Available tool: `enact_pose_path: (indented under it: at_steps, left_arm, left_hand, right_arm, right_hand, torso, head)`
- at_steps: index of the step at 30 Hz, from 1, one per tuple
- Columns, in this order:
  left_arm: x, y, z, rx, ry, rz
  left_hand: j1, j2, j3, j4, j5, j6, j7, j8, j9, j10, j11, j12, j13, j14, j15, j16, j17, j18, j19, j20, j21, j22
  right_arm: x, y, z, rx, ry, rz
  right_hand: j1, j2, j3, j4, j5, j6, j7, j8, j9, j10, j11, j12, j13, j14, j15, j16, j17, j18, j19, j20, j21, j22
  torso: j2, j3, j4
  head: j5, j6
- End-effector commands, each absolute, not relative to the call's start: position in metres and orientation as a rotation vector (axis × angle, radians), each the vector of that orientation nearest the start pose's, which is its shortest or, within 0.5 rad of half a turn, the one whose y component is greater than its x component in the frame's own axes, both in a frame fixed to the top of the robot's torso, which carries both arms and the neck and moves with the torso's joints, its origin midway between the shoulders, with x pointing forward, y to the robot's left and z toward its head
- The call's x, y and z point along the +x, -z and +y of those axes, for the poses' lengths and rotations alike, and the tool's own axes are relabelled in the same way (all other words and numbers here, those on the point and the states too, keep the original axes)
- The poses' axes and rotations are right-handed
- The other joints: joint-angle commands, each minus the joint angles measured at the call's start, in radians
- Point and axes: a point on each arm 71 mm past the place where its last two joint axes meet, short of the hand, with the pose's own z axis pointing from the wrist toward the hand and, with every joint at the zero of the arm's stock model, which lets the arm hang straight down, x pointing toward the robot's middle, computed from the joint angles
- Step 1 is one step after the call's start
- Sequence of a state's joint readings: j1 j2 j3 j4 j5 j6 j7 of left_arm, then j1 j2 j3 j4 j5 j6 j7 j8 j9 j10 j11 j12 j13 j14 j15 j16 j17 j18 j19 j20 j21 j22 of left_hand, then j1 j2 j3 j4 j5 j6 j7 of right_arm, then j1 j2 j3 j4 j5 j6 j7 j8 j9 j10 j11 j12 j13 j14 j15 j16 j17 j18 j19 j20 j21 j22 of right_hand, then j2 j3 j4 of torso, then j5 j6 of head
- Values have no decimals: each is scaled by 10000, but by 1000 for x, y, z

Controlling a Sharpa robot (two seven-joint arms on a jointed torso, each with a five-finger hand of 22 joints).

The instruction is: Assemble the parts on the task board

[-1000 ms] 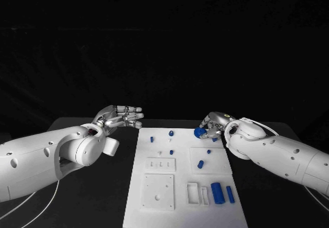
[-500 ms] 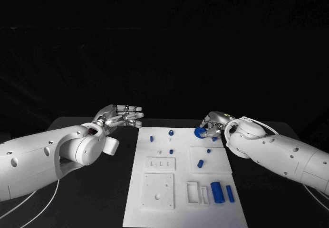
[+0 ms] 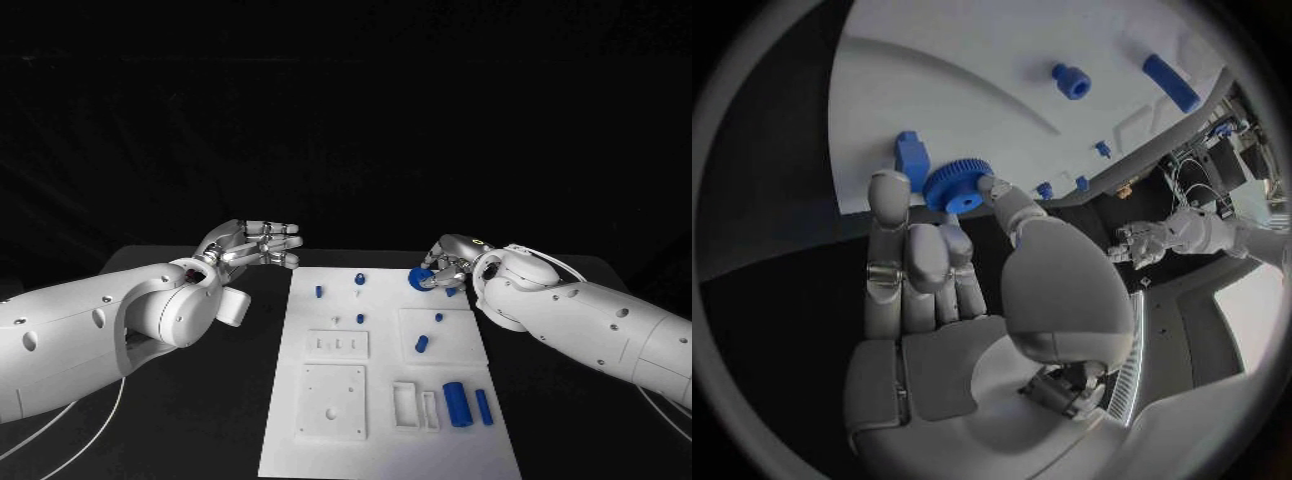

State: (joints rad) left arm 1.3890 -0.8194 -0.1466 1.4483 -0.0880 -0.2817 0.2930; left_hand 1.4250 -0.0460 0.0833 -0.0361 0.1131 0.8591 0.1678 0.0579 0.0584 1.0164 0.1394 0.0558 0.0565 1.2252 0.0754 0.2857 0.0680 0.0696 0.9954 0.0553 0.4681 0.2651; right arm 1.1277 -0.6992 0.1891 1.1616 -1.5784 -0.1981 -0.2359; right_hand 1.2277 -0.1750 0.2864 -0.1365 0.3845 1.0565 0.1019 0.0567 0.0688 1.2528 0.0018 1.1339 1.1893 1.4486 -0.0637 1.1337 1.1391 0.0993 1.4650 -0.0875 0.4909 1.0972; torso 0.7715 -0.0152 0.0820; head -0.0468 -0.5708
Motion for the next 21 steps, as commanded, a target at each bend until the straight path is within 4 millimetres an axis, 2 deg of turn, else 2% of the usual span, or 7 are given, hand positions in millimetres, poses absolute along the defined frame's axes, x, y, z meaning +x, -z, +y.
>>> enact_pose_path:
  at_steps: [1, 12, 15, 19, 21]
  left_arm:
    - [520, 129, 216, -9180, 14554, 15005]
    - [520, 130, 215, -9182, 14550, 15018]
    - [520, 130, 215, -9180, 14555, 15026]
    - [521, 130, 215, -9184, 14547, 15031]
    - [521, 130, 216, -9188, 14541, 15033]
  left_hand:
    - [8, -39, 23, 15, -46, -83, -16, 12, -12, -49, 7, 39, 15, -19, -21, 38, 5, 136, -27, 2, 37, -9]
    - [10, -50, 28, 25, -46, -141, -11, 9, -15, -71, 11, 38, 15, -15, -20, 38, 6, 136, -29, 4, 42, -19]
    - [10, -50, 28, 25, -46, -141, -11, 9, -15, -71, 11, 38, 15, -15, -20, 38, 6, 136, -29, 4, 42, -19]
    - [10, -50, 28, 25, -46, -141, -11, 9, -15, -71, 11, 38, 15, -15, -20, 38, 6, 136, -29, 4, 42, -19]
    - [10, -50, 28, 25, -46, -141, -11, 9, -15, -71, 11, 38, 15, -15, -20, 38, 6, 136, -29, 4, 42, -19]
  right_arm:
    - [560, 183, -253, 198, -2962, 17016]
    - [561, 186, -254, -27, -2651, 17204]
    - [562, 189, -253, -52, -2639, 17309]
    - [561, 193, -252, -64, -2653, 17392]
    - [560, 195, -252, -59, -2637, 17429]
  right_hand:
    - [80, -68, -127, -10, -29, -96, 54, 66, 9, -10, 30, -59, -29, 57, 44, -15, -14, 64, 328, 54, -55, 38]
    - [171, -60, -348, -7, -90, -116, 55, 71, 22, -30, 39, -67, -39, 60, 62, -4, 9, 63, 346, 75, -97, 136]
    - [173, -50, -349, -6, -83, -97, 49, 70, 24, -34, 36, -71, -42, 61, 59, 1, 14, 65, 347, 74, -99, 141]
    - [186, -17, -275, -47, -78, 24, 21, 59, 22, -29, 12, -58, -31, 62, 44, -3, 18, 53, 352, 63, -115, 185]
    - [147, -9, -92, -120, -90, 117, 3, 59, 15, -19, -4, -51, -23, 63, 33, -10, 22, 36, 359, 49, -135, 237]
  torso:
    - [-6, -2, -6]
    - [2, -3, 1]
    - [4, 6, 7]
    - [6, 12, 16]
    - [-1, 1, 15]
  head:
    - [-3, -13]
    - [-49, -31]
    - [-26, -40]
    - [-27, -54]
    - [-35, -74]
